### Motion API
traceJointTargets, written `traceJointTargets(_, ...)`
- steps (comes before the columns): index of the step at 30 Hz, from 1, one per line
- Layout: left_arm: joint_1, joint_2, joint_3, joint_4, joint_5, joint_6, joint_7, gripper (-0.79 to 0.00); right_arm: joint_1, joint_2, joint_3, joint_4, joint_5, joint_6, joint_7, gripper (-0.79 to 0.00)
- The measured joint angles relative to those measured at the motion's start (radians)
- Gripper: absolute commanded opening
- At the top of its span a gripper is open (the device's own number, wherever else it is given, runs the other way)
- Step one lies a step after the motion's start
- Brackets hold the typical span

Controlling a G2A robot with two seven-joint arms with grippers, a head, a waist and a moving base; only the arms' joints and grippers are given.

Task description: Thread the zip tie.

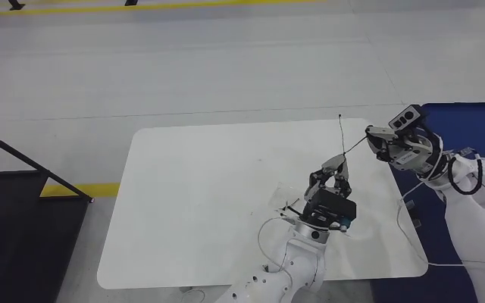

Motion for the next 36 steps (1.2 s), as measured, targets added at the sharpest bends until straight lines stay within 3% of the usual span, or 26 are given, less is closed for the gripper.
traceJointTargets(13,0.023,0.005,-0.010,-0.028,0.104,-0.022,-0.063,-0.785,0.037,0.002,0.018,0.058,-0.035,0.001,-0.017,-0.785)
traceJointTargets(14,0.025,0.006,-0.013,-0.035,0.091,-0.012,-0.059,-0.785,0.042,0.004,0.017,0.064,-0.057,-0.002,-0.013,-0.526)
traceJointTargets(15,0.026,0.006,-0.017,-0.048,0.066,0.005,-0.051,-0.785,0.048,0.007,0.015,0.072,-0.099,-0.011,0.001,0.000)
traceJointTargets(23,0.025,0.005,-0.033,-0.090,-0.102,0.114,0.027,-0.785,0.059,0.021,-0.025,0.142,-0.269,-0.007,0.131,0.000)
traceJointTargets(30,0.012,0.001,-0.001,-0.028,-0.051,0.081,0.001,-0.785,0.004,0.020,-0.079,0.068,-0.150,0.141,0.263,-0.065)
traceJointTargets(32,0.011,0.000,0.002,-0.026,-0.042,0.078,-0.008,-0.785,-0.009,0.023,-0.087,0.045,-0.109,0.151,0.244,-0.145)
traceJointTargets(33,0.010,0.000,0.004,-0.026,-0.040,0.076,-0.011,-0.785,-0.014,0.026,-0.089,0.036,-0.083,0.159,0.234,-0.286)
traceJointTargets(35,0.010,0.001,0.009,-0.025,-0.034,0.066,-0.013,-0.785,-0.017,0.030,-0.086,0.030,-0.053,0.172,0.220,-0.339)
traceJointTargets(36,0.011,0.002,0.011,-0.025,-0.028,0.061,-0.013,-0.785,-0.015,0.033,-0.081,0.029,-0.041,0.180,0.213,-0.400)
